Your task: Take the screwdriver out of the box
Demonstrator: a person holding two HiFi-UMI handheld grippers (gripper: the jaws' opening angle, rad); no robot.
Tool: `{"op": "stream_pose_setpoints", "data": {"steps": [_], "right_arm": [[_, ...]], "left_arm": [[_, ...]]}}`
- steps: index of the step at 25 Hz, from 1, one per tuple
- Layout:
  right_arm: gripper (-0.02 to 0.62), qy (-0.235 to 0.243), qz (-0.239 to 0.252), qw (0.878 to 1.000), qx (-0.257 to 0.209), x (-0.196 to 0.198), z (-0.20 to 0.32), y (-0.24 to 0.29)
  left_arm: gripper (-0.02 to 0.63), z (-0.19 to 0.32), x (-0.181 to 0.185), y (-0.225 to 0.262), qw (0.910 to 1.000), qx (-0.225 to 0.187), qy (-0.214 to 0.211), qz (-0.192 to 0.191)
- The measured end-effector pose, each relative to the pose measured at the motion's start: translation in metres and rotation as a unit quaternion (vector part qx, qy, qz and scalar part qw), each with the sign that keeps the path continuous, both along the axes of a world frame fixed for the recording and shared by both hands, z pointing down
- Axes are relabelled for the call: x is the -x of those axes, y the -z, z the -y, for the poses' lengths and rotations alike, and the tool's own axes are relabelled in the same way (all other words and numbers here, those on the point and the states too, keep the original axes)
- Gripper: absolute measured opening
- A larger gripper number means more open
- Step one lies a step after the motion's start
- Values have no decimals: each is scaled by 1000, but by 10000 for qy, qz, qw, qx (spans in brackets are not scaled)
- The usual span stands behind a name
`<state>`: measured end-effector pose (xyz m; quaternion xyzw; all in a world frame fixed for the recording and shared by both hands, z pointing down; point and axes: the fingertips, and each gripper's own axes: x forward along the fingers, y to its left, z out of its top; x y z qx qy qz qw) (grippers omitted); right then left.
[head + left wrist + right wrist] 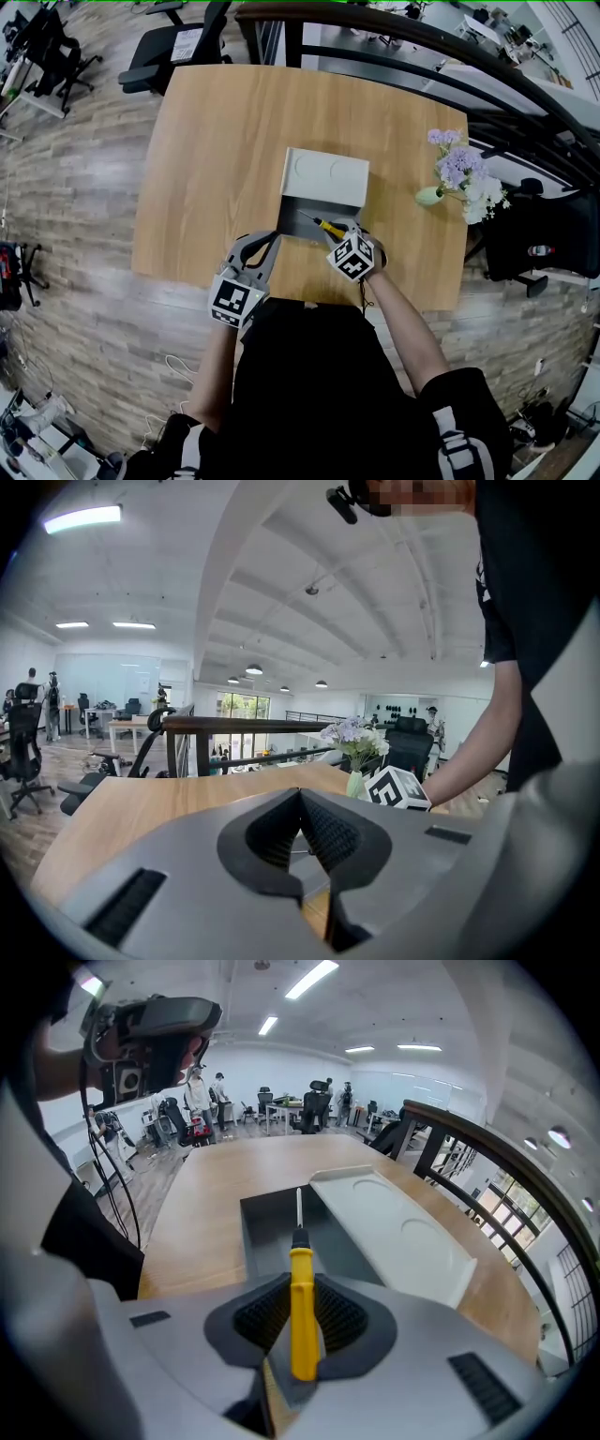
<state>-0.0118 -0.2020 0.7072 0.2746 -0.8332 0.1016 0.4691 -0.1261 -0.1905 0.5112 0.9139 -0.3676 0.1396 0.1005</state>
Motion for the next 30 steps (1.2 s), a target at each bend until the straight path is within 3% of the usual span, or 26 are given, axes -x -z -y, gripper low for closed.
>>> {"op": "stream_pose_setpoints", "data": {"steps": [15, 30], "right_arm": [[89, 18, 252, 9993, -274, -40, -20, 31], [89, 180, 738, 9941, -774, -49, -28, 82]], "left_arm": [[21, -23, -37, 10, 9998, 12, 157, 88], [21, -40, -58, 15, 9993, -36, 321, 210]]}}
